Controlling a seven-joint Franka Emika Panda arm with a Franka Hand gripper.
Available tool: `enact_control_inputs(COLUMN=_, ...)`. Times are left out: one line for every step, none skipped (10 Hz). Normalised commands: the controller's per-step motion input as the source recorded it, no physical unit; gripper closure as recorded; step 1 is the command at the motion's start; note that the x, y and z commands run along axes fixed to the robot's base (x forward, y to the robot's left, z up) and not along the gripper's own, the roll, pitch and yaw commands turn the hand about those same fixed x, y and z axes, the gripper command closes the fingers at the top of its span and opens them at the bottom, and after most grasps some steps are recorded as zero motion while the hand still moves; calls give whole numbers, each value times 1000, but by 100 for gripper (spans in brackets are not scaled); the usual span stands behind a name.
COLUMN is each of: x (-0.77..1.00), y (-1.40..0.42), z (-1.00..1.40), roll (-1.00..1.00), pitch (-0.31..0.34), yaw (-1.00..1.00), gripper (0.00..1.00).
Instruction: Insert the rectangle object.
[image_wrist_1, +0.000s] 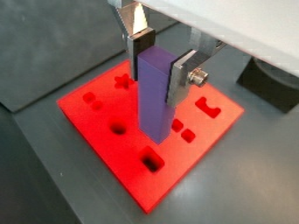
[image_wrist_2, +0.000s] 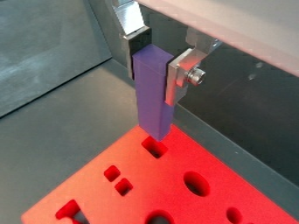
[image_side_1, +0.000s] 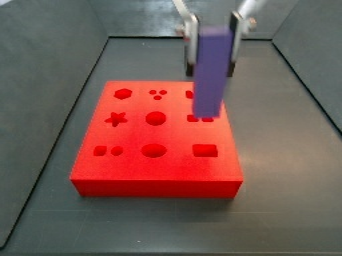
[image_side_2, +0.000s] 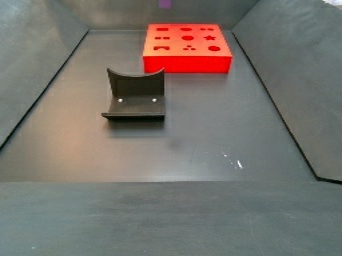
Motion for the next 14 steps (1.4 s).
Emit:
enact_control_inputs(x=320, y=-214, z=-443, roll=113, pitch=-44, yaw=0, gripper=100)
enact_control_inputs(x=309, y=-294, z=-346, roll=277, pitch=-6, yaw=0, gripper=100)
enact_control_inputs(x=214, y=-254, z=-320, roll=291, pitch=0, yaw=0, gripper=100)
enact_control_inputs(x=157, y=-51, z=-340, roll=129, pitch=0, yaw=0, gripper=100)
enact_control_inputs(x=23, y=0, z=-331, roll=51, pitch=0, yaw=0, gripper=100)
enact_control_inputs(x=0, y=129, z=-371, roll=-4, pitch=0, yaw=0, gripper=100)
enact_control_inputs(x=0, y=100, z=-337, roll=-30, pitch=0, yaw=0, gripper=100)
enact_control_inputs(x=0, y=43, z=-297, roll=-36, pitch=0, yaw=0, gripper=100)
enact_control_inputs(x=0, y=0, z=-220, roll=-14, pitch=0, yaw=0, gripper=100)
enact_control_inputs(x=0, y=0, z=-174, roll=-4, pitch=0, yaw=0, gripper=100)
enact_control_inputs(x=0, y=-40, z=-186, roll=0, pitch=0, yaw=0, gripper=100)
enact_control_inputs(x=-69, y=0, z=-171, roll=0, pitch=0, yaw=0, gripper=100)
enact_control_inputs(x=-123, y=0, z=-111, roll=0, pitch=0, yaw=-40, gripper=100)
enact_control_inputs(x=-71, y=0, z=-106, roll=-19, pitch=0, yaw=-29, gripper=100)
